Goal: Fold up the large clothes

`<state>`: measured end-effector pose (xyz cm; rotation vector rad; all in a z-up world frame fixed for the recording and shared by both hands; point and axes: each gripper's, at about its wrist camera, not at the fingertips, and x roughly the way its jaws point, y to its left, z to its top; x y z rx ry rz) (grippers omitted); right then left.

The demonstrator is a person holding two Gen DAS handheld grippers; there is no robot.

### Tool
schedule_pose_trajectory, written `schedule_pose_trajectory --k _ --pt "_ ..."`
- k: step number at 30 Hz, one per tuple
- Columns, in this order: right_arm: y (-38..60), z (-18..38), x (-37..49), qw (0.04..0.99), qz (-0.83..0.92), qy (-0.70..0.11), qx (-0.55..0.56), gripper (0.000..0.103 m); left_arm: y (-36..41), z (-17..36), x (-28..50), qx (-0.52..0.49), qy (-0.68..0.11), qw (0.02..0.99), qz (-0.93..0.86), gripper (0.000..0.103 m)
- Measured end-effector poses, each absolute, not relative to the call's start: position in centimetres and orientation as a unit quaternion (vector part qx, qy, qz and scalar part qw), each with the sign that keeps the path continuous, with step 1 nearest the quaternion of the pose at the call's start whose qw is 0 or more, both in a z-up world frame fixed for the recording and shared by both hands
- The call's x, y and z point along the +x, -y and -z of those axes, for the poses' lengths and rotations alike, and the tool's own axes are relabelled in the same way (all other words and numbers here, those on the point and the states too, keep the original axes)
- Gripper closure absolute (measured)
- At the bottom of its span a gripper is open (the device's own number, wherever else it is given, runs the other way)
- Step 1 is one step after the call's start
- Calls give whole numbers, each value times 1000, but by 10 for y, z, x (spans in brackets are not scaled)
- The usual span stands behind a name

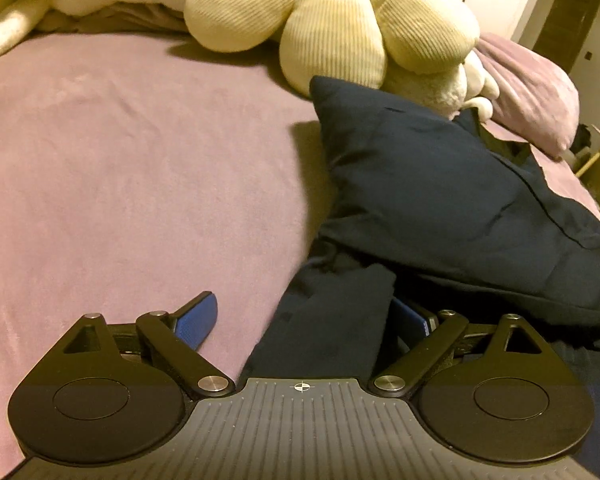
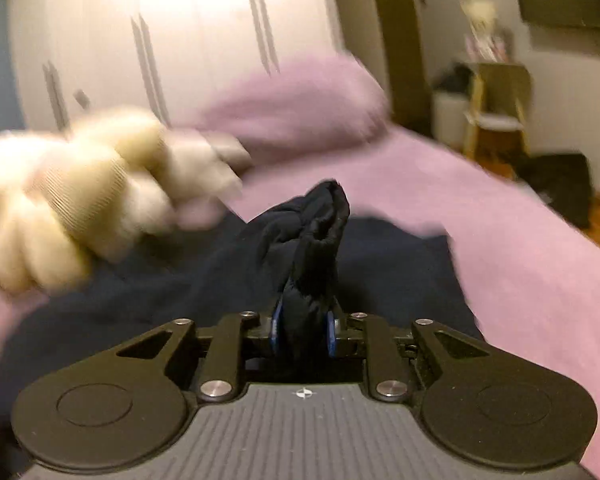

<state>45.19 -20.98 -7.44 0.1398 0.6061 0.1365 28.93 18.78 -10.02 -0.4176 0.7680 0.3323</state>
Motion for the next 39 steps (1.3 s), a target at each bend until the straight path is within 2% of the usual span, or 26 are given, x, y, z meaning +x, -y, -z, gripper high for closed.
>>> schedule_pose_trajectory --k 1,2,6,7,14,17,19,22,32,34,37,39 --pt "216 85 457 941 -47 -328 67 68 -188 99 287 -197 -369 894 -161 7" --pt "227 91 457 934 -39 -345 86 67 -188 96 284 -194 -366 895 -163 7" --pt "268 87 419 915 -80 -318 236 40 -181 75 275 -219 -337 904 -146 7" --pt "273 87 411 907 -90 -316 264 39 -176 70 275 -221 -332 907 -136 7" --pt "298 123 416 821 -92 -373 424 39 -138 70 293 -236 -347 906 -52 10" --pt "299 137 435 800 -71 -378 461 53 -139 83 312 -252 -364 895 -63 19" --pt "296 142 446 793 -68 -384 468 74 -139 86 325 -242 -370 894 -78 22" --pt "288 143 460 801 -77 -394 445 81 -138 87 344 -219 -380 894 -89 23" --pt "283 142 487 832 -80 -392 385 82 -136 92 370 -193 -394 892 -103 21" --pt "285 142 485 830 -87 -392 387 79 -134 90 361 -182 -395 895 -95 19" --pt "296 139 467 831 -107 -390 383 70 -133 93 352 -173 -394 898 -89 17" --pt "299 139 456 837 -107 -387 373 69 -130 94 349 -160 -393 901 -88 17"
